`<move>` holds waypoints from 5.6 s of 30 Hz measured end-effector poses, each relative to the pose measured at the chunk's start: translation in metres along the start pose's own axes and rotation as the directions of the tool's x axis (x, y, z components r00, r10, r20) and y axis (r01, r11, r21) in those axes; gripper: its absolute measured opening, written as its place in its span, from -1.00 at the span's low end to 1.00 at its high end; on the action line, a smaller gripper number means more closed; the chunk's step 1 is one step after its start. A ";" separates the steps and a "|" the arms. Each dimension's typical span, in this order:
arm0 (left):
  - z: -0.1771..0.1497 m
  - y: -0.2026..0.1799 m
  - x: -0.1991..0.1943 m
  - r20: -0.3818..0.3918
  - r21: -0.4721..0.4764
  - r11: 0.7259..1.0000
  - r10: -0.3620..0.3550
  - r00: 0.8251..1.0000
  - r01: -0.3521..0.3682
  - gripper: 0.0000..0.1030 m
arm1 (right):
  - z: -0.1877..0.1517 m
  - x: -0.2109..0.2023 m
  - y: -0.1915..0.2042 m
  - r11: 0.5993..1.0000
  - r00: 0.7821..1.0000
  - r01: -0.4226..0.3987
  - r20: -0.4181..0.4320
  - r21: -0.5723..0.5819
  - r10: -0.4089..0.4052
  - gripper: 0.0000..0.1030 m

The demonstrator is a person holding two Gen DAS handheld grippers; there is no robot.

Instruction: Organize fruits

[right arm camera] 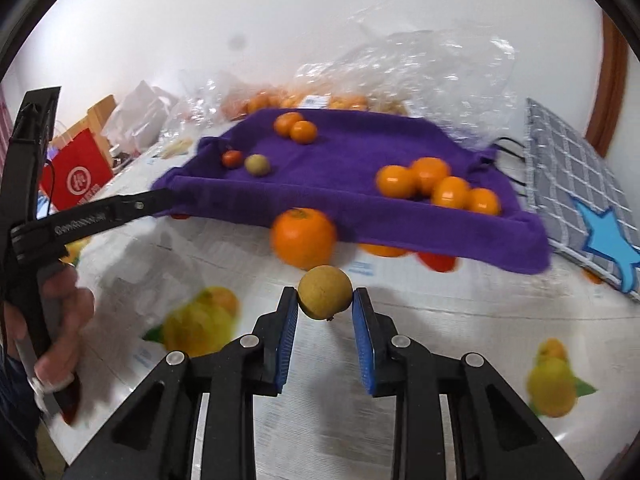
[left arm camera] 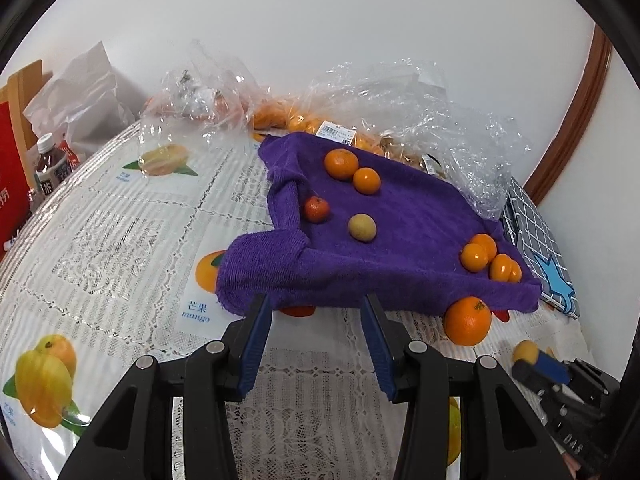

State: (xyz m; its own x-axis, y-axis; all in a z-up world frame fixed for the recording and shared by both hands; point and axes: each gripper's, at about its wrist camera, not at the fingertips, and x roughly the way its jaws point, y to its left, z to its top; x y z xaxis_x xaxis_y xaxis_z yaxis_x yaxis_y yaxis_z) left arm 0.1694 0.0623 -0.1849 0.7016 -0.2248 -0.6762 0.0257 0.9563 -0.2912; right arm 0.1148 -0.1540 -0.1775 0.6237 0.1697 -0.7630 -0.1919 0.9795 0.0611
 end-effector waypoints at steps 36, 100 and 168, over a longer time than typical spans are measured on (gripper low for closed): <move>-0.011 -0.123 0.048 -0.152 0.174 0.982 -0.040 0.988 0.067 0.11 | -0.036 -0.050 -0.098 0.988 0.992 0.100 0.060 0.118 -0.108 -0.46; 0.108 -0.035 0.116 -0.130 0.058 0.998 0.032 0.991 -0.025 -0.22 | 0.097 0.093 -0.016 0.990 0.984 -0.137 -0.108 0.019 0.139 -0.46; -0.008 -0.123 -0.183 0.168 0.267 0.955 0.087 0.982 -0.130 0.73 | 0.007 -0.203 -0.027 0.961 0.964 0.165 0.168 0.223 -0.205 0.89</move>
State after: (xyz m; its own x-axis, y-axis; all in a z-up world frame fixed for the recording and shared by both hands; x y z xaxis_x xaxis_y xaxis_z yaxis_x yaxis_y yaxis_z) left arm 0.0322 -0.0153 -0.0304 0.8107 -0.1061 -0.5758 0.1236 0.9923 -0.0088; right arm -0.0008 -0.2140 -0.0197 0.7681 -0.0190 -0.6401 0.0877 0.9933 0.0757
